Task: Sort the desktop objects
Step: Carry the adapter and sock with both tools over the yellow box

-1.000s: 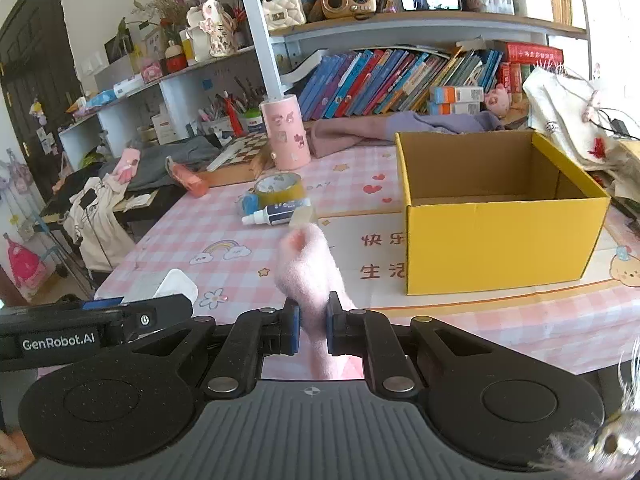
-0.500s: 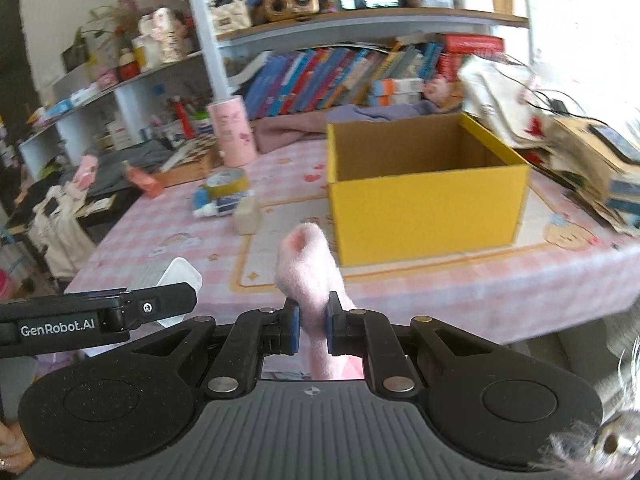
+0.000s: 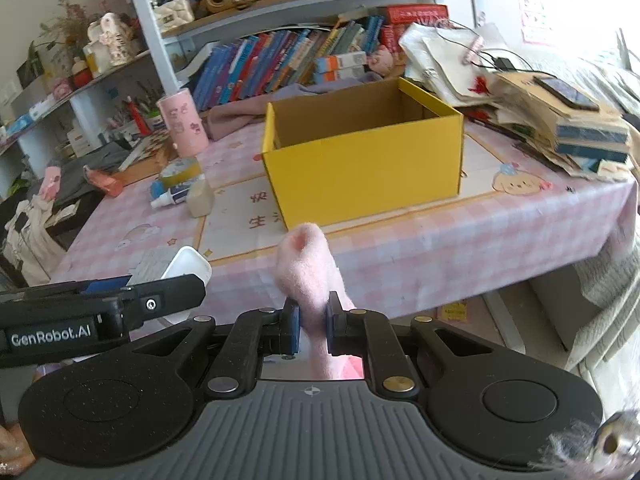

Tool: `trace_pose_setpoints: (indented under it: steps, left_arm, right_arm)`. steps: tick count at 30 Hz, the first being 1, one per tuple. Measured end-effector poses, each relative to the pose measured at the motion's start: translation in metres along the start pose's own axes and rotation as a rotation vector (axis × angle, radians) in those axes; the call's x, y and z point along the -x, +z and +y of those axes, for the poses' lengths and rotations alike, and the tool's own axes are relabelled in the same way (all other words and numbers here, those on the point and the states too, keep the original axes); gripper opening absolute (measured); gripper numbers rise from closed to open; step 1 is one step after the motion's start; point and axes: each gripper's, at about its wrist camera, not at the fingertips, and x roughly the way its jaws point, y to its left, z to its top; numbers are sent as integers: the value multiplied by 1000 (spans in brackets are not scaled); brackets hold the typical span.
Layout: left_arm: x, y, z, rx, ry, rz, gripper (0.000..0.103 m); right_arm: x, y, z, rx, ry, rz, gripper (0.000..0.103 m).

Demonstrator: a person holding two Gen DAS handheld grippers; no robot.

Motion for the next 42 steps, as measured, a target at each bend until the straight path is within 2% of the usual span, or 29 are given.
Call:
trace_pose_setpoints:
  steps: [11,19,28,42]
  left_arm:
    - [-6,2,-6,-46,-13,18,65]
    - [-14,7,-5,-39,-19,18,65]
    - [-29,17,-10,-82,-31,17,65]
    - [-48,28,-7,-91,-45,32,65]
  right_arm:
    - [-1,-4,-8,-51,-22,23,11]
    - [-4,-2,-13,-58,-35,27,11]
    - [-13,11,-17,-37,-48,19,11]
    - [-33,27,-21,-24,-48,43,11]
